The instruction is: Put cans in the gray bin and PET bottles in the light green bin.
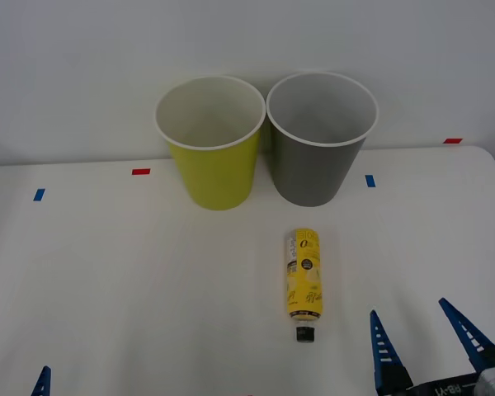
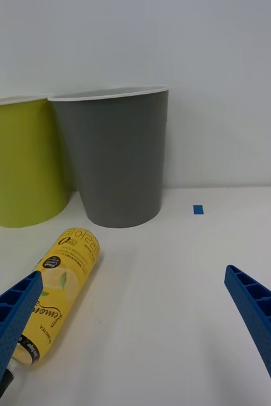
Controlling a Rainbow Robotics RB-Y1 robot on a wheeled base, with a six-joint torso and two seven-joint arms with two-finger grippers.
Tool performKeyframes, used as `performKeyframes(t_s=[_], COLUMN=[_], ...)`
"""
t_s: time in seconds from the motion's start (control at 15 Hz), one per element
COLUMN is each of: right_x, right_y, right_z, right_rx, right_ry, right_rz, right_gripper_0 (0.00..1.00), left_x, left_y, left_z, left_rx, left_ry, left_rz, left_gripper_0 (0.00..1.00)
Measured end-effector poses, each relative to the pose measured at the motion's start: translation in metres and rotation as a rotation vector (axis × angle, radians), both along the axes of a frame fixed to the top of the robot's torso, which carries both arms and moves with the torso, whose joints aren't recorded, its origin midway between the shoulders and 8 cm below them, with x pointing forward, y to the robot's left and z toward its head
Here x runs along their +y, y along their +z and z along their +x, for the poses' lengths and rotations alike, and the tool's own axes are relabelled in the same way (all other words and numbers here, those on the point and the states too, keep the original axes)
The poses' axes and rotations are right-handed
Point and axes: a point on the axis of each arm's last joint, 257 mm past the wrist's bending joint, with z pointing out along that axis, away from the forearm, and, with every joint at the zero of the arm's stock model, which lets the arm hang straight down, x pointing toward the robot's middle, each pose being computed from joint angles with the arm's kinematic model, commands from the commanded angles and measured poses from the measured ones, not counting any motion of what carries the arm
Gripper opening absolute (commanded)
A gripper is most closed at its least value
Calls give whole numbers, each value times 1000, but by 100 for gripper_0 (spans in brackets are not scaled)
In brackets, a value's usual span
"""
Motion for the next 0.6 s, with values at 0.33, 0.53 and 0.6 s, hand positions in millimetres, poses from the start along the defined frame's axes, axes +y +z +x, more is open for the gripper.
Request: performKeyframes(t_s=[0.33,0.53,0.6], right_x=[14,13,13], right_y=[10,7,8], right_z=[35,46,48], right_rx=[72,165,192], right_ry=[60,63,64], right_rz=[-30,-48,-53], right_gripper_0=[100,100,100], left_x=[0,0,0], left_y=[0,0,0], left_z=[0,0,0], left_rx=[0,0,0], left_ry=[0,0,0], left_rz=[0,0,0], left_gripper_0=[100,100,100])
